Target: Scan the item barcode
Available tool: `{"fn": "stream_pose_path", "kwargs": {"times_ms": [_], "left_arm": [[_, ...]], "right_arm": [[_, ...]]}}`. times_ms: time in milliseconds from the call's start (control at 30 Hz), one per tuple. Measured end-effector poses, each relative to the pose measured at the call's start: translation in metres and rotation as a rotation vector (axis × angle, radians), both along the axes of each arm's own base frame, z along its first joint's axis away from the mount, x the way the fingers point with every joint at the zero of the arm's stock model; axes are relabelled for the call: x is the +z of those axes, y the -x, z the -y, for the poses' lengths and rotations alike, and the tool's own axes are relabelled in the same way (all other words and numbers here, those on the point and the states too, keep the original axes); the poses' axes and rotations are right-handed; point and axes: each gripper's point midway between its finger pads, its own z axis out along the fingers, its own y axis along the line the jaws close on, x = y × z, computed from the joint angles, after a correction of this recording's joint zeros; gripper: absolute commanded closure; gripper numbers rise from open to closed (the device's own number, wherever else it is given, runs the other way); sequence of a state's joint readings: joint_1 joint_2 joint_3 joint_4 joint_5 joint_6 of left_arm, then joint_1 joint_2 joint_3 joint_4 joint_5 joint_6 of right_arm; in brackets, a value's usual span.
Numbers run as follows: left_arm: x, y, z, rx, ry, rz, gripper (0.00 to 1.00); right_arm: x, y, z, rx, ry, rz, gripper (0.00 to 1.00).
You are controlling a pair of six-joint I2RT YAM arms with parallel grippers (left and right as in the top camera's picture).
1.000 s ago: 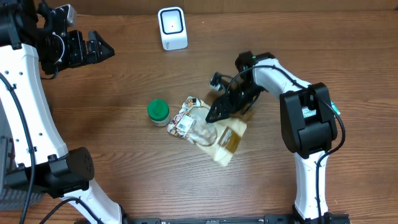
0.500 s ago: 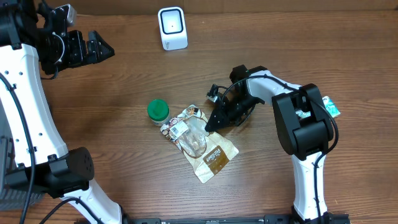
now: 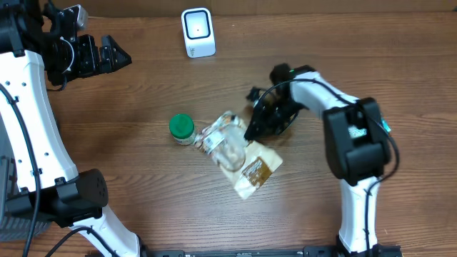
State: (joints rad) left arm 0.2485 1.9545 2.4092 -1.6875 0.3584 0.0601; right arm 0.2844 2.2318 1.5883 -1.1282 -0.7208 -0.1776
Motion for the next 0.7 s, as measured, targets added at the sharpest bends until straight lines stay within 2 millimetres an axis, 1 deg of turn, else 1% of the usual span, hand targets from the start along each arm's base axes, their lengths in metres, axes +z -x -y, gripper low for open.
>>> {"fn": "stream_pose_path", "kwargs": {"times_ms": [133,200,233,267,400,467,533,567,600,700], "left_arm": [[0.0,0.0,0.0,0.0,0.0,0.0,0.0],[0.0,0.0,0.0,0.0,0.0,0.0,0.0],[0.0,0.0,0.0,0.0,0.0,0.0,0.01],[0.0,0.0,0.0,0.0,0.0,0.0,0.0],[0.0,0.0,0.0,0.0,0.0,0.0,0.0],[0.0,0.0,0.0,0.0,0.0,0.0,0.0],[0.0,0.0,0.0,0.0,0.0,0.0,0.0],[0.0,0.0,0.0,0.0,0.0,0.0,0.0],[0.0,0.0,0.0,0.0,0.0,0.0,0.01],[0.0,0.0,0.0,0.0,0.0,0.0,0.0]], "right_arm": [[0.027,-0.023,0.037,-0.153,0.165,0.073,0.96],[0.036,-0.028,0.048,-0.195,0.213,0.094,0.94],[0.038,-0.029,0.051,-0.208,0.228,0.096,0.86],[0.04,-0.03,0.053,-0.217,0.242,0.1,0.75],[0.035,-0.031,0.056,-0.245,0.284,0.1,0.46],[0.03,-0.034,0.056,-0.252,0.284,0.114,0.36],[0.022,-0.034,0.057,-0.256,0.288,0.121,0.35],[0.015,-0.031,0.058,-0.255,0.29,0.12,0.34],[0.013,-0.03,0.059,-0.255,0.292,0.117,0.34],[-0.002,-0.021,0.064,-0.262,0.295,0.093,0.34]]}}
